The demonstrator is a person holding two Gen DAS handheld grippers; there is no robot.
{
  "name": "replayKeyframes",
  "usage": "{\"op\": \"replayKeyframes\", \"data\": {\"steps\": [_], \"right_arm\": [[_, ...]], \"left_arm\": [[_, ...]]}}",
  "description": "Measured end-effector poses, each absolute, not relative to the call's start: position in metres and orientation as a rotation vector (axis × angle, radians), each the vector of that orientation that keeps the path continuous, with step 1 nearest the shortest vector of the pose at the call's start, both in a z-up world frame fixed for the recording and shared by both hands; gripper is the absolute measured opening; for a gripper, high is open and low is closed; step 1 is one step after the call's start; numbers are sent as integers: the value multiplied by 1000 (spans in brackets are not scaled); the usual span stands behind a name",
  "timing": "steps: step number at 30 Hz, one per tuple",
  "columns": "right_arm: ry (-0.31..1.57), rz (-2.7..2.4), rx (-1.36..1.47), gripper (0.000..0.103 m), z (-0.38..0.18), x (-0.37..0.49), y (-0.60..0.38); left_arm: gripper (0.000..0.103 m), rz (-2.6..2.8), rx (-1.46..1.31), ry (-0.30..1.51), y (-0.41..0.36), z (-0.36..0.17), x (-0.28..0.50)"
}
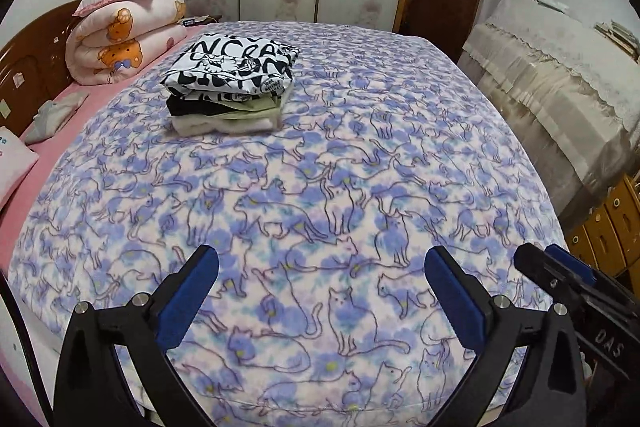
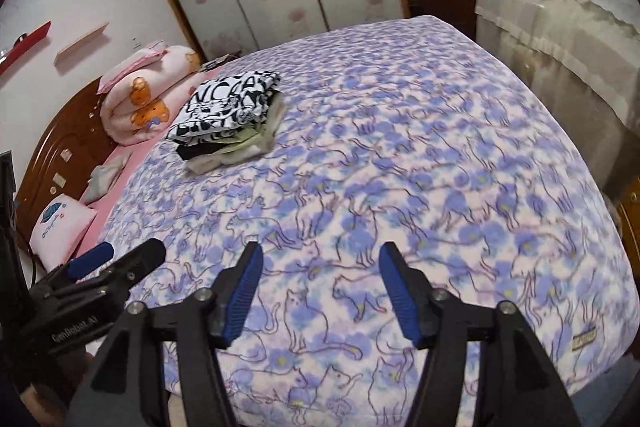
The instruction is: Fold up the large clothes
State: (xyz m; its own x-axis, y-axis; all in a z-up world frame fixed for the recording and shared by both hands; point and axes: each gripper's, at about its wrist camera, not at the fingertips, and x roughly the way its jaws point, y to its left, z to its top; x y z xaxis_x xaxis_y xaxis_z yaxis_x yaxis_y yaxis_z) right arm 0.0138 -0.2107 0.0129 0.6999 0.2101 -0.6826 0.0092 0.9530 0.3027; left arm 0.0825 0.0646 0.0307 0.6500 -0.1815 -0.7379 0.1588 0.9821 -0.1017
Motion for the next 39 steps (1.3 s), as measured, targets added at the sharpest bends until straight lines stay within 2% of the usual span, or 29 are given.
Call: {"op": "replayKeyframes", "data": {"steps": [5, 15, 39], "right_arm": [[794, 72, 253, 73, -5, 8, -209], [883, 48, 201, 74, -43, 5, -207], [877, 60, 203, 74, -46, -7, -206]], "left_arm": [[102, -158, 6, 866, 50, 9, 78], [102, -120, 13, 988, 43, -37, 71], [101, -78, 37, 960, 43, -28, 52]]}}
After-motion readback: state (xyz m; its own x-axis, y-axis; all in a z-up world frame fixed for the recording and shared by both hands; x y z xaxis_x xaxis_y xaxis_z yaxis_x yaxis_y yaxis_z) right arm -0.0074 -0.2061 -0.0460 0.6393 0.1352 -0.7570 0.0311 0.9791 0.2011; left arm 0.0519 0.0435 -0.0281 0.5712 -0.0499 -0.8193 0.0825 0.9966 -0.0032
